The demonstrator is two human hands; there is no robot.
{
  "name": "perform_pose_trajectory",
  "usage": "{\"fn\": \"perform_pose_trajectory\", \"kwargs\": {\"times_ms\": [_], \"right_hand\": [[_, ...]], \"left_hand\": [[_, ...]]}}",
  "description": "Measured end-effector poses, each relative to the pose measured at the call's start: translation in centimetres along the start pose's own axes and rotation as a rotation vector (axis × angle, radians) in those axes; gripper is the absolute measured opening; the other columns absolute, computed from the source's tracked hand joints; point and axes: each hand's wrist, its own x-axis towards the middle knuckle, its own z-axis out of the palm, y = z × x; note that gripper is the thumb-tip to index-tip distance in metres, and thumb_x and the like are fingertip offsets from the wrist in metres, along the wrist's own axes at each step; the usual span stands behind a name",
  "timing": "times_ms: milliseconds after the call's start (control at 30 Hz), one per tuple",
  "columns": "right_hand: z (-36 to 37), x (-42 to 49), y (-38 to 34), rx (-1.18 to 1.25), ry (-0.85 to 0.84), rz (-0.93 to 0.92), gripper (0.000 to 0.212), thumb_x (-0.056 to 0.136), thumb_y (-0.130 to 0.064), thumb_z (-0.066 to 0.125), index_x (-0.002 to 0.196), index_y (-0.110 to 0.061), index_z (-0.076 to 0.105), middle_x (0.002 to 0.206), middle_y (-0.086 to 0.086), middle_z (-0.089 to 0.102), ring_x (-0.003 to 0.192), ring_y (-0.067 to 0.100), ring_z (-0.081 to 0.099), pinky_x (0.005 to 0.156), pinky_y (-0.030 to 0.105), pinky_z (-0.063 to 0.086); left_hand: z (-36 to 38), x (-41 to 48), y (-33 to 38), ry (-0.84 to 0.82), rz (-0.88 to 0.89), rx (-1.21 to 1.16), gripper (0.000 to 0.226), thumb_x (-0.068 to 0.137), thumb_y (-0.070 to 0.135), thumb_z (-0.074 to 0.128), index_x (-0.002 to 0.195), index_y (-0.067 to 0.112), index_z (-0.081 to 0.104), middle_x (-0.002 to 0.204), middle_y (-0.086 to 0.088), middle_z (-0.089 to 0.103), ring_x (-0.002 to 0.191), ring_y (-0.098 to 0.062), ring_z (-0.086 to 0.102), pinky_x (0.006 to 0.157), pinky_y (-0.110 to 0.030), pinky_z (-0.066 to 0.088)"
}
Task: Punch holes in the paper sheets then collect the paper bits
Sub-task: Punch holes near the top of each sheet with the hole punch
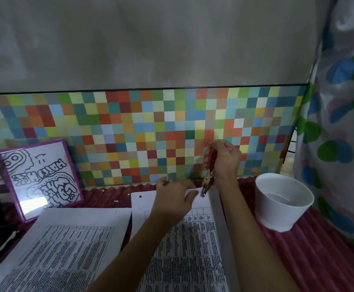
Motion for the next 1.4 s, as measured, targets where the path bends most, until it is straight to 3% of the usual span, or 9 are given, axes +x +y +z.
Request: {"fn": "perform_pose_trajectory", "kwargs": {"times_ms": [333, 633, 800, 933, 1100, 1167, 1233, 1300, 1400], "right_hand": [[0.5, -1.1, 0.0, -0.077, 0.014, -0.002, 0.019, 0.091, -0.003, 0.048, 0.074, 0.001, 0.056, 0.057, 0.017, 0.051, 0.040, 0.020, 0.043, 0.037, 0.023, 0.039], [-0.5, -2.4, -1.3, -0.058, -0.063, 0.027, 0.016, 0.089, 0.004, 0.049, 0.082, -0.008, 0.057, 0.066, 0.015, 0.053, 0.049, 0.022, 0.051, 0.048, 0.027, 0.048], [-1.2, -2.1, -2.9, 0.023, -0.014, 0.160, 0.019, 0.083, 0.004, 0.058, 0.092, -0.012, 0.066, 0.066, 0.010, 0.065, 0.063, 0.026, 0.061, 0.068, 0.040, 0.054], [-1.5, -2.4, -3.6, -0.089, 0.018, 0.189, 0.023, 0.091, -0.009, 0.057, 0.108, -0.017, 0.070, 0.060, 0.008, 0.057, 0.038, 0.014, 0.048, 0.047, 0.025, 0.043], [-1.4, -3.1, -4.5, -0.174, -0.020, 0.175, 0.031, 0.091, -0.013, 0.060, 0.121, -0.015, 0.065, 0.076, 0.004, 0.069, 0.067, 0.019, 0.063, 0.071, 0.040, 0.057], [-1.4, -3.6, -5.3, -0.185, -0.055, 0.116, 0.031, 0.094, -0.011, 0.057, 0.124, -0.014, 0.062, 0.089, 0.016, 0.069, 0.070, 0.020, 0.062, 0.064, 0.034, 0.055], [-1.7, -4.0, -6.3, -0.192, -0.079, 0.028, 0.030, 0.096, -0.012, 0.053, 0.124, -0.019, 0.059, 0.089, 0.014, 0.067, 0.065, 0.017, 0.060, 0.053, 0.026, 0.052], [-2.4, -3.9, -7.2, -0.320, -0.108, -0.042, 0.033, 0.094, -0.016, 0.056, 0.126, -0.025, 0.058, 0.089, 0.007, 0.064, 0.062, 0.016, 0.058, 0.048, 0.022, 0.049], [-3.6, -3.7, -8.5, -0.782, -0.316, 0.091, 0.034, 0.081, -0.020, 0.072, 0.114, -0.024, 0.064, 0.096, 0.001, 0.065, 0.077, 0.015, 0.058, 0.067, 0.024, 0.047]], "left_hand": [[0.4, -0.4, -0.7, 0.032, 0.068, -0.020, 0.022, 0.095, 0.040, 0.047, 0.101, 0.027, 0.065, 0.102, 0.012, 0.068, 0.096, -0.011, 0.059, 0.097, -0.035, 0.024], [0.5, -0.8, -0.7, 0.026, 0.066, 0.016, 0.026, 0.097, 0.044, 0.043, 0.101, 0.029, 0.063, 0.101, 0.011, 0.068, 0.096, -0.012, 0.060, 0.103, -0.041, 0.026], [-0.2, -0.9, 0.7, 0.069, 0.116, 0.002, 0.028, 0.097, 0.045, 0.043, 0.095, 0.028, 0.065, 0.098, 0.013, 0.069, 0.092, -0.006, 0.060, 0.106, -0.039, 0.022], [0.0, -1.4, 1.1, 0.086, 0.146, 0.010, 0.032, 0.095, 0.052, 0.040, 0.091, 0.031, 0.064, 0.093, 0.015, 0.069, 0.088, -0.005, 0.060, 0.102, -0.039, 0.026], [0.0, -1.4, 1.5, 0.071, 0.146, 0.080, 0.033, 0.095, 0.052, 0.039, 0.091, 0.029, 0.062, 0.092, 0.014, 0.069, 0.088, -0.008, 0.061, 0.101, -0.040, 0.028], [-0.1, -1.4, 1.4, 0.077, 0.152, 0.126, 0.029, 0.095, 0.049, 0.041, 0.093, 0.028, 0.062, 0.094, 0.012, 0.069, 0.089, -0.009, 0.061, 0.101, -0.042, 0.028], [-0.2, -1.5, 1.2, 0.077, 0.143, 0.146, 0.028, 0.096, 0.048, 0.043, 0.095, 0.028, 0.062, 0.095, 0.012, 0.069, 0.091, -0.009, 0.061, 0.104, -0.041, 0.027], [-0.5, -1.7, 1.0, 0.100, 0.130, 0.110, 0.029, 0.096, 0.048, 0.043, 0.098, 0.027, 0.064, 0.097, 0.012, 0.069, 0.093, -0.007, 0.061, 0.106, -0.039, 0.023], [-1.1, -1.8, 0.8, 0.204, 0.152, 0.087, 0.027, 0.097, 0.045, 0.044, 0.099, 0.028, 0.065, 0.100, 0.010, 0.070, 0.094, -0.009, 0.062, 0.105, -0.040, 0.026]]}}
